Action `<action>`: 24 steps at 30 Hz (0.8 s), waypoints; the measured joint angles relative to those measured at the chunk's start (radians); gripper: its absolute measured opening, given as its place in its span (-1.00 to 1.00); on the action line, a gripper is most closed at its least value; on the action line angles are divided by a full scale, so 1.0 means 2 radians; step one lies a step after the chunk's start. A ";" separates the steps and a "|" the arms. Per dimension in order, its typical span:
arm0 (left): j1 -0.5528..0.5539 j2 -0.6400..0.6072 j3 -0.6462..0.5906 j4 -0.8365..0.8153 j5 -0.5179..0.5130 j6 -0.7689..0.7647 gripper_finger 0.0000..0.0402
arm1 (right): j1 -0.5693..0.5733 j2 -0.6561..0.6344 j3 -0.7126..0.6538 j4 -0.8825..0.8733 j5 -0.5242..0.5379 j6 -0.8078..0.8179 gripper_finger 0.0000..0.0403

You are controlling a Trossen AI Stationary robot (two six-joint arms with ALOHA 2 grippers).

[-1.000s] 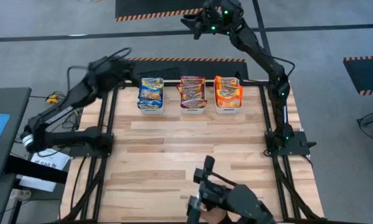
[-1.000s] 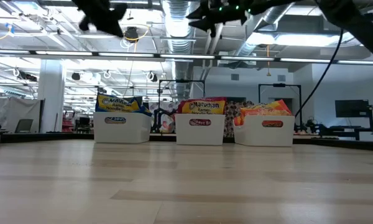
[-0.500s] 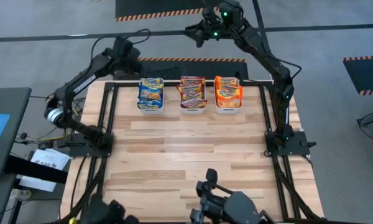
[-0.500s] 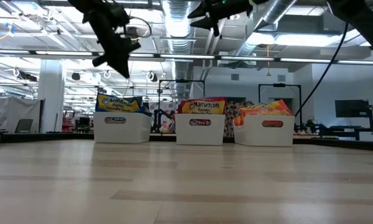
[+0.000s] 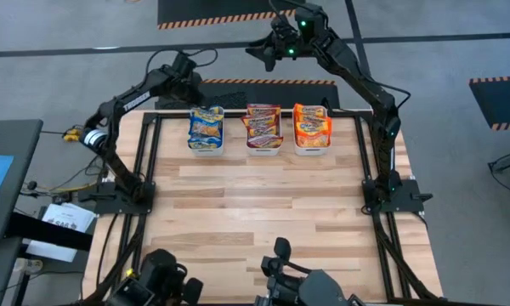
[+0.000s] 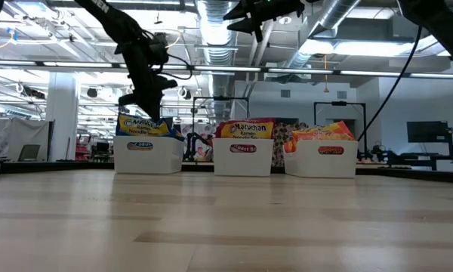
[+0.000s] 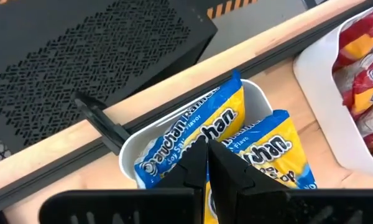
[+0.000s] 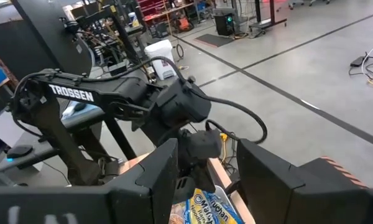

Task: Sort Maruchan noodles
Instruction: Put the blue noodle pack into the left white bin

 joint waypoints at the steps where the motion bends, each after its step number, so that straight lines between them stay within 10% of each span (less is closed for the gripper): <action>1: 0.000 0.004 0.000 0.001 0.001 0.000 -1.00 | 0.000 0.000 0.000 0.000 0.000 -0.001 -0.06; 24: -0.041 0.042 0.000 -0.063 0.105 0.008 -1.00 | -0.001 0.000 0.000 0.000 0.000 -0.003 -0.06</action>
